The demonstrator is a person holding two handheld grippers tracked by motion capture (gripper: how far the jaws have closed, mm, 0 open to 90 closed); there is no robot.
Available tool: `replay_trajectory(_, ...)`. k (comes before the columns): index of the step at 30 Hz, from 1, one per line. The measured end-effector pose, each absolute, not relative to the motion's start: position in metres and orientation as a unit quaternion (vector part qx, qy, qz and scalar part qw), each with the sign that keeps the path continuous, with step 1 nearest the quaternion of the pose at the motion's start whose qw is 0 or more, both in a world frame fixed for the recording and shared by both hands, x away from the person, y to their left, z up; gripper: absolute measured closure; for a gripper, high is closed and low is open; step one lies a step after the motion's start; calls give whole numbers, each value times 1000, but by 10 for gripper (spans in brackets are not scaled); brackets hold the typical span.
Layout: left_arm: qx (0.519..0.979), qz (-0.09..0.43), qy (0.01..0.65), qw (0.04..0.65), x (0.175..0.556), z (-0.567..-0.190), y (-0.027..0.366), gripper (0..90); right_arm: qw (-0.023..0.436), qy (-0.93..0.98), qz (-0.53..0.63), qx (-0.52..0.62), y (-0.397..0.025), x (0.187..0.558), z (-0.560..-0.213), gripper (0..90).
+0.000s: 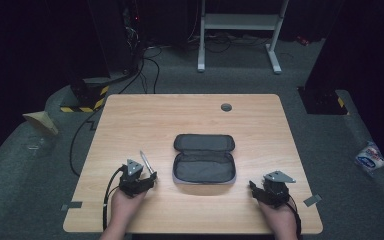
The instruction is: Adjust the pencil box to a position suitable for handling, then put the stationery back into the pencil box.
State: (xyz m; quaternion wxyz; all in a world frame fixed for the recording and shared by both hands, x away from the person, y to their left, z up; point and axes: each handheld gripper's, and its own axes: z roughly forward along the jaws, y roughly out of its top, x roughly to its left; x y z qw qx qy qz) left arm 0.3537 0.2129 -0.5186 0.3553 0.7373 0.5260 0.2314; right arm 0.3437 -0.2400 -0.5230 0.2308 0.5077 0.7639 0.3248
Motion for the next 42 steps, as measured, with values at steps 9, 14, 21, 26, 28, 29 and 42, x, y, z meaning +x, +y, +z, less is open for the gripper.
replay_trajectory(9, 738, 235, 541, 327, 370, -524, 207, 394, 232, 763, 324, 509, -239, 343, -523, 367)
replay_trajectory(14, 742, 239, 537, 323, 368, -523, 208, 453, 236, 764, 323, 506, -239, 343, -523, 370)
replay_trajectory(21, 754, 233, 521, 325, 362, -522, 211, 574, 236, 764, 324, 505, -239, 343, -523, 373)
replay_trajectory(26, 765, 229, 509, 323, 355, -521, 215, 638, 237, 765, 323, 504, -238, 342, -523, 378)
replay_trajectory(28, 766, 228, 506, 324, 354, -521, 215, 664, 237, 765, 323, 504, -238, 342, -523, 379)
replay_trajectory(29, 768, 227, 504, 324, 353, -520, 216, 664, 237, 765, 323, 504, -238, 342, -523, 379)
replay_trajectory(42, 793, 212, 467, 330, 343, -520, 223, 737, 234, 765, 325, 505, -239, 342, -523, 386)
